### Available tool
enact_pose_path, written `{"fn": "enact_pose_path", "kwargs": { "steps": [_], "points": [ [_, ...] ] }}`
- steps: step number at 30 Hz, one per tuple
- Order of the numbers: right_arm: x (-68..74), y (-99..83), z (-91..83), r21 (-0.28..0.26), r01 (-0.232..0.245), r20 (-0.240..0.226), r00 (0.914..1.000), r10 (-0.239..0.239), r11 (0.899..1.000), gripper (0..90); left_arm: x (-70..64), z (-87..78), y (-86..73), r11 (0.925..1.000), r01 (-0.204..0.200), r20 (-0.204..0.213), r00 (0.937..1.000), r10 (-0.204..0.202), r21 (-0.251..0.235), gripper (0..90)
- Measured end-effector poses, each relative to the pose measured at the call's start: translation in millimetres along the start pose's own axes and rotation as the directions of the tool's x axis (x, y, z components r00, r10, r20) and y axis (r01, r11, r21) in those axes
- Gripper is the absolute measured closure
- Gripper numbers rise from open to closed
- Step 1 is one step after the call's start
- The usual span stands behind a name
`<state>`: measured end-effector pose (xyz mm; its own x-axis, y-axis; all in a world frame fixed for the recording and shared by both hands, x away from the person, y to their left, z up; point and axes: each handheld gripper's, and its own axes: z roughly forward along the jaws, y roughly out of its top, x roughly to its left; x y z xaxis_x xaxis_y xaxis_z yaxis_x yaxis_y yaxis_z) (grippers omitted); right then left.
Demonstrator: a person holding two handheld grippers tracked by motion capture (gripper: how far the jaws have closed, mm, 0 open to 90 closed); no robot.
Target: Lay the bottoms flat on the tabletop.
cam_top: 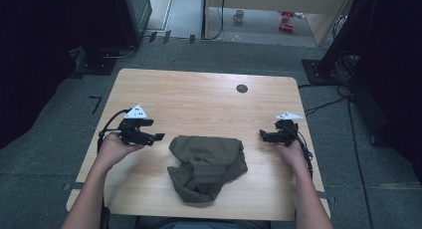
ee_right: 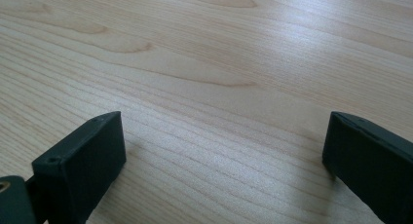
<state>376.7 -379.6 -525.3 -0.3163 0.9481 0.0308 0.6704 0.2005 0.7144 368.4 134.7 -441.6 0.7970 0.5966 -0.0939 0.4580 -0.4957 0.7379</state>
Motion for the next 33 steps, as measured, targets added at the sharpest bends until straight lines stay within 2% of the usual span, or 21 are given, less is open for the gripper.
{"fn": "enact_pose_path", "kwargs": {
  "steps": [5,13,19,30,33],
  "points": [
    [0.1,0.0,0.1,-0.001,-0.001,0.000,1.0000,0.001,1.000,1.6,-11.2,-2.9,8.5,0.9995,-0.018,0.039,0.9991,0.019,-0.024,24.8],
    [0.3,0.1,0.1,0.000,0.001,0.001,1.0000,-0.001,1.000,1.6,-33.2,-2.0,20.6,0.9956,-0.086,0.063,0.9941,0.088,-0.037,24.8],
    [0.4,0.1,0.1,0.000,-0.001,0.001,1.0000,0.001,1.000,1.6,-46.2,0.9,25.7,0.9923,-0.115,0.088,0.9890,0.118,-0.046,24.8],
    [0.7,0.2,0.1,0.001,0.000,0.001,1.0000,0.000,1.000,1.6,-75.0,9.1,35.9,0.9833,-0.169,0.148,0.9729,0.178,-0.067,24.8],
    [0.7,0.2,0.1,0.001,0.000,0.001,1.0000,0.000,1.000,1.6,-79.9,13.3,36.4,0.9825,-0.174,0.162,0.9697,0.183,-0.067,24.8]
  ]
}}
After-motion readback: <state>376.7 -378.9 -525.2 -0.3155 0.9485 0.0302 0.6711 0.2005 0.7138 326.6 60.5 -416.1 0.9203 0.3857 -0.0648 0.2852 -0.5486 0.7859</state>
